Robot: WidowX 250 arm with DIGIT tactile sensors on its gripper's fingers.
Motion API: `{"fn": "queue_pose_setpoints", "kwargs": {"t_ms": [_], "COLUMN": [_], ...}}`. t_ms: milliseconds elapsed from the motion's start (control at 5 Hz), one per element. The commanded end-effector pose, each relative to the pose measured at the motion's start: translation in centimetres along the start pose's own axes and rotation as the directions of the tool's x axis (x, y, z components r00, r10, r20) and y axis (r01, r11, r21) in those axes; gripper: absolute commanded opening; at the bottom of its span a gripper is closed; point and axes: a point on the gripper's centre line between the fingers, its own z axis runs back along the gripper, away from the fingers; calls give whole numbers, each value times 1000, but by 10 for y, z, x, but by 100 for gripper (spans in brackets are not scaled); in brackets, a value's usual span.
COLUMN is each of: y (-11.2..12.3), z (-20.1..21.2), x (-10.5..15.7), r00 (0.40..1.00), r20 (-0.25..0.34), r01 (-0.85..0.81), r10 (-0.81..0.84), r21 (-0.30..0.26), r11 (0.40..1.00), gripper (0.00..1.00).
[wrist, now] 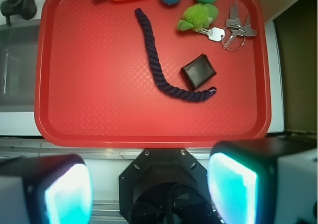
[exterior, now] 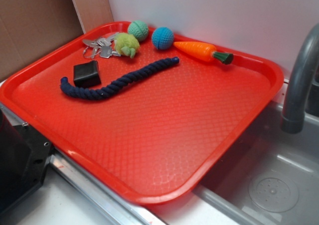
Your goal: Grab the green animal.
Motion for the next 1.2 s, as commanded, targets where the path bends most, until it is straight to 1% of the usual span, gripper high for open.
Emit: {"fn": "queue_pose_setpoints", "kwargs": {"t_ms": [0,200,400,600,800,1000], "y": [0,34,59,74,86,98], "z": [0,-50,-89,-109,-136,-163], "x": [0,11,32,60,93,122], "r00": [1000,986,928,827,773,710], "r20": [0,-32,58,127,142,173], "r01": [0,-157,-372,-559,-630,-697], "r10": [0,161,368,547,618,682], "r21": [0,96,134,86,57,37], "r11": [1000,983,918,825,775,716], "gripper": [100,100,100,100,100,100]}}
